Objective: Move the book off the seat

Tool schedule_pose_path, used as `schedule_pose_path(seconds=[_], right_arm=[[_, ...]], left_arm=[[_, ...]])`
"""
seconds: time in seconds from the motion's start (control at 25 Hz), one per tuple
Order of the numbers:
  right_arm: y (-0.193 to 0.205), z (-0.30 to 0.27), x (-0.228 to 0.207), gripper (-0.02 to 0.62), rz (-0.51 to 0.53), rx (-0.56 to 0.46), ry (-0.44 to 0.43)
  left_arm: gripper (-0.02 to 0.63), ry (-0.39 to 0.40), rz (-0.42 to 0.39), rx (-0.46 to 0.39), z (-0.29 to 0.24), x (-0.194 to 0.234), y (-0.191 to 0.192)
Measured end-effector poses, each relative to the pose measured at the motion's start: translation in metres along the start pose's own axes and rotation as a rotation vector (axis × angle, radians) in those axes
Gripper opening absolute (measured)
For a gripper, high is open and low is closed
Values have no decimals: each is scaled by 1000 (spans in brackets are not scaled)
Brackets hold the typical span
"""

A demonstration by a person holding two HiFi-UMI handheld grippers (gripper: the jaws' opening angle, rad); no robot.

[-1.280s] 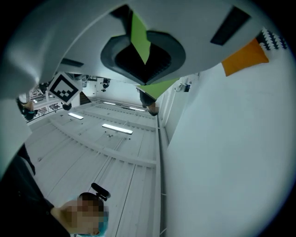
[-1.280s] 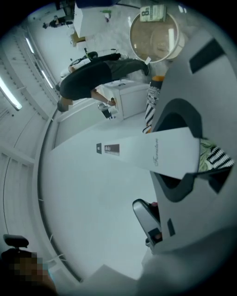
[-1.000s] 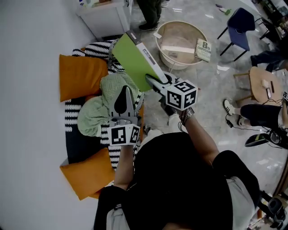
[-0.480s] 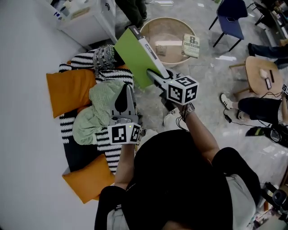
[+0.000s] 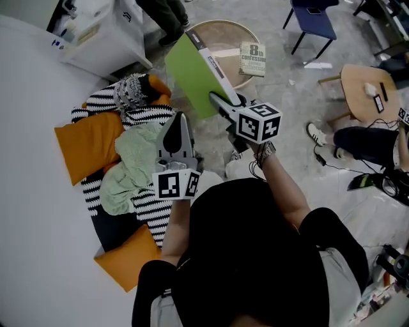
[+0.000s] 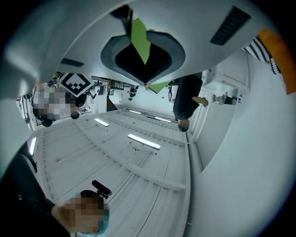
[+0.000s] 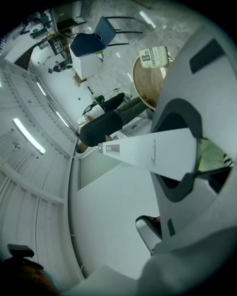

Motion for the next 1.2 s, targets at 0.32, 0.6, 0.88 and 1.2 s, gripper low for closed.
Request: schedule_pose_path(seconds=[0.32, 0.6, 0.88, 1.2], right_arm=[[-21, 22, -59, 147, -39, -42, 100], [-22, 15, -99, 147, -77, -39, 217], [-14, -36, -128, 147, -100, 27, 314], [-1, -127, -148, 147, -136, 76, 366]], left_arm=[[9, 110, 28, 40, -57, -36, 25], [9, 203, 95, 90, -100, -35, 53], [9, 249, 165, 136, -153, 13, 82], [9, 235, 189, 172, -208, 106, 108]])
Point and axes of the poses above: the fingertips, and each gripper's own axes: z backward along the fingers, x to its left, y out of its underside, the point moved 3 cm from there along z, backward along the fingers, and after that the axes turned 8 degrees about -x, right-handed, at the moved point
